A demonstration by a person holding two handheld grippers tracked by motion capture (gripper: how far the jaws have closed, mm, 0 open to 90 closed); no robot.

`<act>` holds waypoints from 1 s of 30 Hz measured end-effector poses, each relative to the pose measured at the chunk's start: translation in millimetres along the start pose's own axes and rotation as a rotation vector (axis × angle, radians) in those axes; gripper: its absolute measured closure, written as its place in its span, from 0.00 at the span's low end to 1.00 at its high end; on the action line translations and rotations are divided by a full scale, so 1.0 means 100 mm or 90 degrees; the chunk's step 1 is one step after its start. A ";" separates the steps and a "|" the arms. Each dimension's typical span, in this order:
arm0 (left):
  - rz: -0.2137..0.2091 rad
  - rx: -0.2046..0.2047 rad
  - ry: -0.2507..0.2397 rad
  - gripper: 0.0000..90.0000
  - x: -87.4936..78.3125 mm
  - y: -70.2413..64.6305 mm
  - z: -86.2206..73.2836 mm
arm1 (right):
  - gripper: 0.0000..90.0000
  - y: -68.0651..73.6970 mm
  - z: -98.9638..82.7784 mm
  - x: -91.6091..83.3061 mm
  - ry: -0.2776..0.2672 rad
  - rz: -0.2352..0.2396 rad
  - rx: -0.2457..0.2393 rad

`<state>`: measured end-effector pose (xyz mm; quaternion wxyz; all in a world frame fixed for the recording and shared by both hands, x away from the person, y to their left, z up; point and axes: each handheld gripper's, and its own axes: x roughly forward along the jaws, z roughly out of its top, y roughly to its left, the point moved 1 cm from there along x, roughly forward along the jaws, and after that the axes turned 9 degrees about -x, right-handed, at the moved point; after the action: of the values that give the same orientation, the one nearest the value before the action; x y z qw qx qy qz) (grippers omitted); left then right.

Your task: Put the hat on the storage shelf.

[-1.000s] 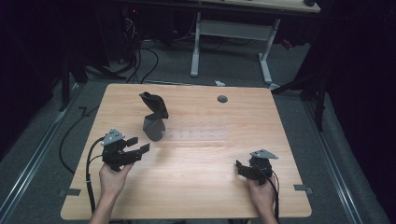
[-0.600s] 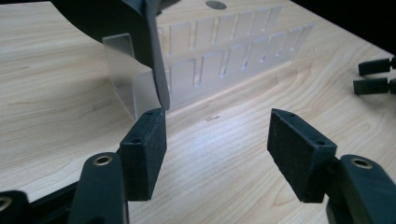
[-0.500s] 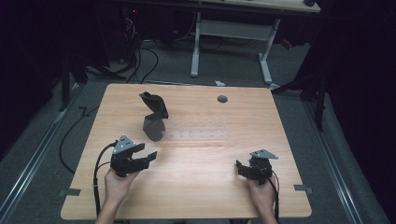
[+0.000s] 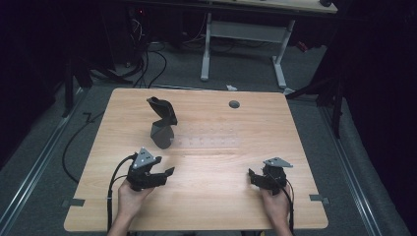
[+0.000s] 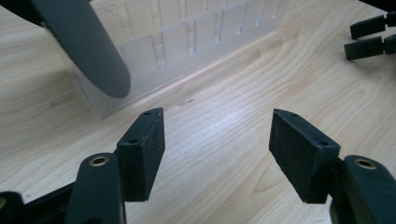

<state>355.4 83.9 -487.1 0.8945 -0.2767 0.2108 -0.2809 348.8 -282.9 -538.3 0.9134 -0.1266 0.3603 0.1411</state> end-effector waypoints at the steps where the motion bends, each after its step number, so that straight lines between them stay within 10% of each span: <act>1: 0.000 0.000 0.000 0.40 0.00 0.00 0.00 | 0.30 0.00 0.00 0.00 0.000 0.000 0.000; 30: 0.050 0.027 0.043 0.37 0.31 0.06 -0.31 | 0.30 0.00 0.00 0.00 0.000 0.000 0.000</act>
<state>364.6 57.5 -520.7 0.9030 -0.2391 0.2457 -0.2591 348.7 -282.8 -538.2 0.9134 -0.1267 0.3604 0.1408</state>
